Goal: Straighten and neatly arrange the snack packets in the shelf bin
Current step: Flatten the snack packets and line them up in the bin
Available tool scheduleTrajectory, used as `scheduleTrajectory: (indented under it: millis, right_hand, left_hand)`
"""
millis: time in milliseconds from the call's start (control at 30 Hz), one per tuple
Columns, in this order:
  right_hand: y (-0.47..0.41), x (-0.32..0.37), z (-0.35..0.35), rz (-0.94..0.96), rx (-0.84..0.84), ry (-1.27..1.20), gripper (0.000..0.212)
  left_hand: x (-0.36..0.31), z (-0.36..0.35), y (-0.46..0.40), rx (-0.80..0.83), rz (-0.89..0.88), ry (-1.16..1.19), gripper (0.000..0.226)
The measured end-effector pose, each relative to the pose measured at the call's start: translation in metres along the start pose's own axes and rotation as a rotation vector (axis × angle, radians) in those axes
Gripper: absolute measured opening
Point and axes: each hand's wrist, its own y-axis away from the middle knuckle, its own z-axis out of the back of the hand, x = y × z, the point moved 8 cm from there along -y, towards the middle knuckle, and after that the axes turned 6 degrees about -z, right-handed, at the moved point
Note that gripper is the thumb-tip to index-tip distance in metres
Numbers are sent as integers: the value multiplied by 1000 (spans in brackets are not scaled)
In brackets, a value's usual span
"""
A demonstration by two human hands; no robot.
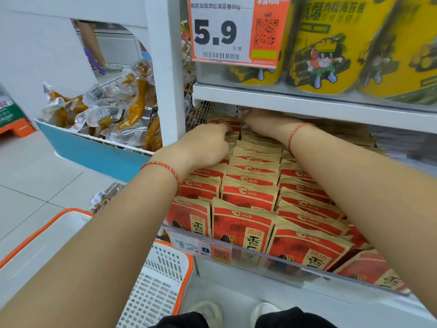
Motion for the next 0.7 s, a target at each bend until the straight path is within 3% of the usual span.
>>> scheduleTrajectory:
  millis: [200, 367, 600, 700]
  right_hand:
    - [5, 7, -3, 37, -73, 88, 17]
    - [30, 20, 4, 74, -148, 166, 8]
    - [112, 58, 20, 486, -363, 439, 16]
    - [143, 69, 36, 632, -492, 410, 12]
  left_hand:
    - [0, 4, 4, -21, -4, -29, 46]
    - [-4, 36, 37, -339, -44, 148, 32]
    - [-11, 61, 83, -657, 16, 495, 31]
    - [-9, 66, 102, -810, 23, 673, 38]
